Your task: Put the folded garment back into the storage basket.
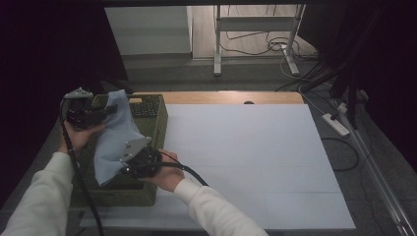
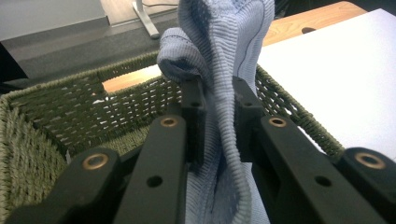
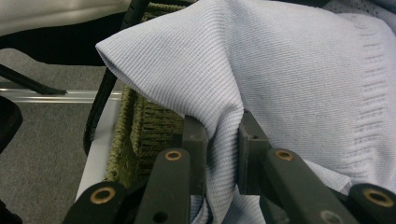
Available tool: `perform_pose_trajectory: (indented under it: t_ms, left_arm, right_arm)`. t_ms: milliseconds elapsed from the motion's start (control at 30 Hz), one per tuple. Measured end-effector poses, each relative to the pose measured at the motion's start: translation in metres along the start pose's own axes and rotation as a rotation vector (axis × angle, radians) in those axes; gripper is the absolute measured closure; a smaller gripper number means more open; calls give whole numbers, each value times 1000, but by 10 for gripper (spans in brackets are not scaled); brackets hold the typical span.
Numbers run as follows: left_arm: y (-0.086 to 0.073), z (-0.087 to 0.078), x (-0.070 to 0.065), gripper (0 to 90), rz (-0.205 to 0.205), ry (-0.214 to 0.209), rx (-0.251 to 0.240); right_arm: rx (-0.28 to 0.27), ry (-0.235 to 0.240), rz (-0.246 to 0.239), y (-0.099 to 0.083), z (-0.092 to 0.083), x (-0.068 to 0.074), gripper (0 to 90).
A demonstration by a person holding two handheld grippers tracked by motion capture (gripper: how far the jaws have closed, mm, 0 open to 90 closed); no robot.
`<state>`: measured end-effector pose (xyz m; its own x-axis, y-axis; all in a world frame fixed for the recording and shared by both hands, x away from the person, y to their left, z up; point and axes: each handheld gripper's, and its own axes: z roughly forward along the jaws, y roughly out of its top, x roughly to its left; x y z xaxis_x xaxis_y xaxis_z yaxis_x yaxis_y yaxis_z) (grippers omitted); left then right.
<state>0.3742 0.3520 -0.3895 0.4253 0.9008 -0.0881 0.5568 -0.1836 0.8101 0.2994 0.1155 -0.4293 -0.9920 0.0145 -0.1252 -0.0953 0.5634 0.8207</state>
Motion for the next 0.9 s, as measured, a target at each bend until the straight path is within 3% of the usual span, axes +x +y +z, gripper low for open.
perform_pose_trajectory:
  t_ms: [733,900]
  left_arm:
    - [-13,33,8,788,-15,-26,62]
    - [-12,37,8,787,1,-23,71]
  right_arm:
    - [61,1,12,-3,15,-4,768]
    - [69,1,15,-3,17,-5,767]
